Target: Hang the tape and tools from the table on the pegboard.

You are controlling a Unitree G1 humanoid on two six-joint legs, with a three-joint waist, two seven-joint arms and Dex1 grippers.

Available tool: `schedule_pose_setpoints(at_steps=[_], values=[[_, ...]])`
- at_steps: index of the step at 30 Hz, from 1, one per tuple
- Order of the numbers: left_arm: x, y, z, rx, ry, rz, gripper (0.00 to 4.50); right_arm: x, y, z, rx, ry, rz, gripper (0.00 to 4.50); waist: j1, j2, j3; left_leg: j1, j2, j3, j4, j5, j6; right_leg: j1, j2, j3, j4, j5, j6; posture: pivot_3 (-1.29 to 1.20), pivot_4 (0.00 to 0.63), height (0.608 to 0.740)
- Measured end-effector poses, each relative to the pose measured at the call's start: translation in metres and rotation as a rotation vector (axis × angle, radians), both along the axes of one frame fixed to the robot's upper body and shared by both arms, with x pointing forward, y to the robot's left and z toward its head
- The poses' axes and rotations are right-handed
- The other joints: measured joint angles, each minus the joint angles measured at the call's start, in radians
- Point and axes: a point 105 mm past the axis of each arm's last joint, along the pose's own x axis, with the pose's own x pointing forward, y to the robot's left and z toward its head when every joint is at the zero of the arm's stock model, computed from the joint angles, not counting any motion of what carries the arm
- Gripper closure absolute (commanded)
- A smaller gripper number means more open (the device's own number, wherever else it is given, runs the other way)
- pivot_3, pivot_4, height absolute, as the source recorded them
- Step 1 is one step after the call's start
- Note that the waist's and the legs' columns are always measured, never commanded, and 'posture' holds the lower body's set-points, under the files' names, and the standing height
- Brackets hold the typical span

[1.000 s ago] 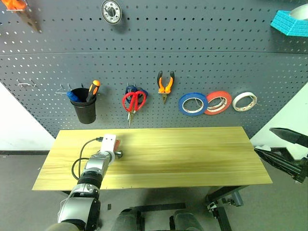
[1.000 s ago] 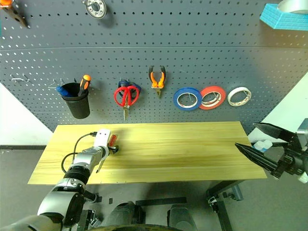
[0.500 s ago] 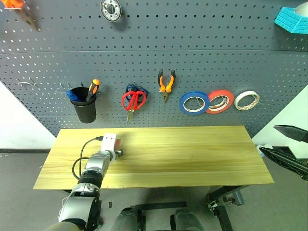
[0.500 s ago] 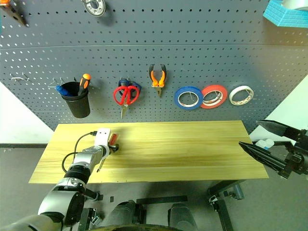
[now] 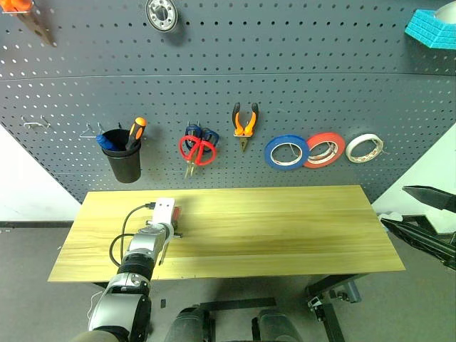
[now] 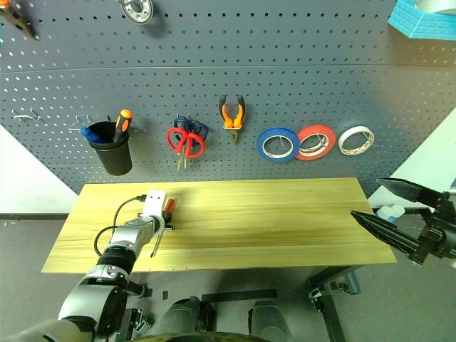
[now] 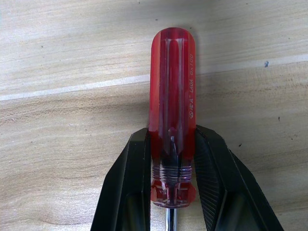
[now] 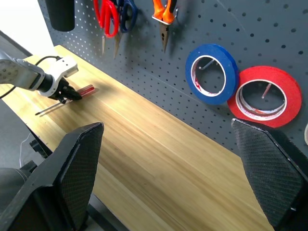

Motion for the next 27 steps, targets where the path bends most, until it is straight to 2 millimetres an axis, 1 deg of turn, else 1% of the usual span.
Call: schedule_pose_setpoints(at_steps=[4, 6, 11, 13, 16, 22, 25, 27], values=[[-0.004, -0.001, 0.0, 0.006, -0.003, -0.012, 3.61, 0.002, 0.002, -0.001, -0.002, -0.006, 0.008, 0.0, 0.002, 0.001, 0.0, -0.001, 0.0, 0.0, -0.001, 0.0, 0.0, 0.0, 0.0, 0.0, -0.002, 0.0, 0.0, -0.27, 0.098, 0.68], [-0.009, -0.006, 0.001, -0.003, -0.005, -0.036, 3.61, 0.003, 0.002, -0.001, -0.003, -0.01, 0.008, 0.0, 0.001, 0.002, -0.001, -0.002, 0.0, 0.0, -0.001, -0.001, 0.001, -0.001, 0.0, 0.0, -0.003, 0.0, 0.0, -0.27, 0.094, 0.68], [-0.029, -0.035, 0.004, -0.05, -0.014, -0.135, 3.61, 0.007, 0.0, -0.003, 0.003, -0.018, -0.001, 0.0, 0.004, 0.003, -0.002, -0.009, 0.0, 0.0, -0.001, -0.001, 0.002, -0.006, 0.0, -0.002, -0.005, 0.0, 0.0, -0.26, 0.085, 0.68], [-0.034, -0.044, 0.012, -0.049, -0.044, -0.185, 3.61, 0.008, -0.001, -0.004, 0.0, -0.019, 0.0, 0.0, 0.004, 0.003, -0.002, -0.01, 0.0, 0.0, -0.001, -0.001, 0.002, -0.007, 0.0, -0.002, -0.005, 0.0, 0.0, -0.26, 0.082, 0.68], [-0.035, -0.054, 0.029, -0.038, -0.106, -0.245, 3.61, 0.009, -0.001, -0.004, 0.001, -0.023, -0.001, 0.0, 0.005, 0.005, -0.003, -0.01, 0.0, 0.0, 0.0, -0.001, 0.002, -0.006, 0.0, -0.002, -0.005, 0.0, 0.0, -0.26, 0.072, 0.68], [-0.037, -0.077, 0.054, -0.025, -0.216, -0.371, 3.61, 0.014, -0.002, -0.007, 0.002, -0.031, -0.002, 0.0, 0.005, 0.008, -0.005, -0.008, 0.0, 0.0, 0.0, -0.001, 0.002, -0.004, 0.001, -0.002, -0.004, 0.001, 0.001, -0.24, 0.05, 0.68], [-0.036, -0.094, 0.072, -0.07, -0.289, -0.43, 3.61, 0.019, -0.003, -0.006, 0.002, -0.055, -0.003, 0.0, 0.006, 0.01, -0.007, -0.008, 0.0, 0.0, 0.001, 0.0, 0.002, -0.004, 0.002, -0.002, -0.004, 0.001, 0.001, -0.22, 0.029, 0.68], [-0.036, -0.111, 0.091, -0.114, -0.36, -0.496, 3.61, 0.022, -0.004, -0.007, 0.006, -0.062, -0.003, 0.0, 0.007, 0.011, -0.009, -0.008, 0.0, 0.0, 0.001, 0.0, 0.002, -0.004, 0.002, -0.002, -0.004, 0.001, 0.002, -0.22, 0.016, 0.68]])
